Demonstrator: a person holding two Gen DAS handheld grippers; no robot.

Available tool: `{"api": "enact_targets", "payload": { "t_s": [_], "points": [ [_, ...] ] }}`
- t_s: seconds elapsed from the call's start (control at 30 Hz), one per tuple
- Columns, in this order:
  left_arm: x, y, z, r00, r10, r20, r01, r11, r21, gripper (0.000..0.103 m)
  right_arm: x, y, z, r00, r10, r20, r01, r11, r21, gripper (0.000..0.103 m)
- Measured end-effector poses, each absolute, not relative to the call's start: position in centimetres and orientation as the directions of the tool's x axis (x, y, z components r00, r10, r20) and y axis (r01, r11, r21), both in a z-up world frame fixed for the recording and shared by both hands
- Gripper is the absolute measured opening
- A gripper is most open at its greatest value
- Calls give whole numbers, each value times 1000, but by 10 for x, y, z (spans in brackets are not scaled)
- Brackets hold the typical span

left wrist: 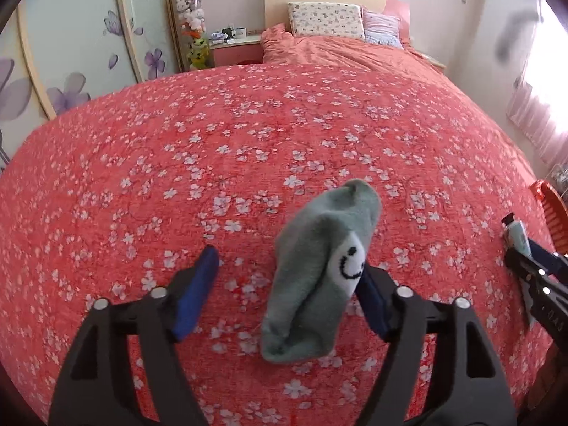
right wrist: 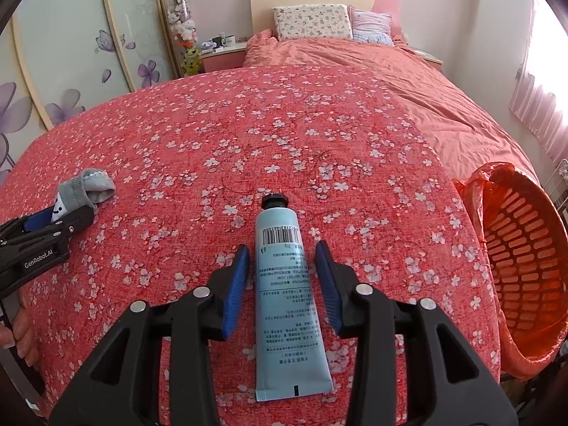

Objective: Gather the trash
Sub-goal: 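Close the right tool on the light blue tube while the left tool holds the sock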

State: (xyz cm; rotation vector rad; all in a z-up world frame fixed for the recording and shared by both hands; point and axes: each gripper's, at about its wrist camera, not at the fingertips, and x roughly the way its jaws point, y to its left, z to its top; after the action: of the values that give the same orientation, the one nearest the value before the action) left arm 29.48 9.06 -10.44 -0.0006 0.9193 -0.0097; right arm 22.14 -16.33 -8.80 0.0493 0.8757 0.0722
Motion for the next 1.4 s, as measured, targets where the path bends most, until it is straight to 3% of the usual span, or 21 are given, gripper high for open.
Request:
{"api": "enact_targets", "payload": {
  "t_s": [0.23,0.3,0.53,1.03,1.2,1.4],
  "points": [
    [295,89,-108,597,6,-802,25,999,26,86,222,-158,-88,635,80,-768,-58,997,57,50],
    [296,90,-109,589,27,-808,3,999,35,100,222,-156,-88,635,83,-768,-59,997,60,51],
    [292,103,-111,578,21,-816,-14,1000,16,100,222,-143,-88,628,97,-772,-83,995,57,63],
    [291,106,-113,576,15,-817,-14,1000,8,100,225,-144,-90,623,82,-778,-70,996,49,74],
    [291,106,-113,576,15,-817,-14,1000,8,100,226,-142,-93,611,84,-787,-84,996,41,90],
    [291,106,-113,576,15,-818,-14,1000,8,100,226,-140,-93,611,87,-787,-81,996,47,90]
  ]
}}
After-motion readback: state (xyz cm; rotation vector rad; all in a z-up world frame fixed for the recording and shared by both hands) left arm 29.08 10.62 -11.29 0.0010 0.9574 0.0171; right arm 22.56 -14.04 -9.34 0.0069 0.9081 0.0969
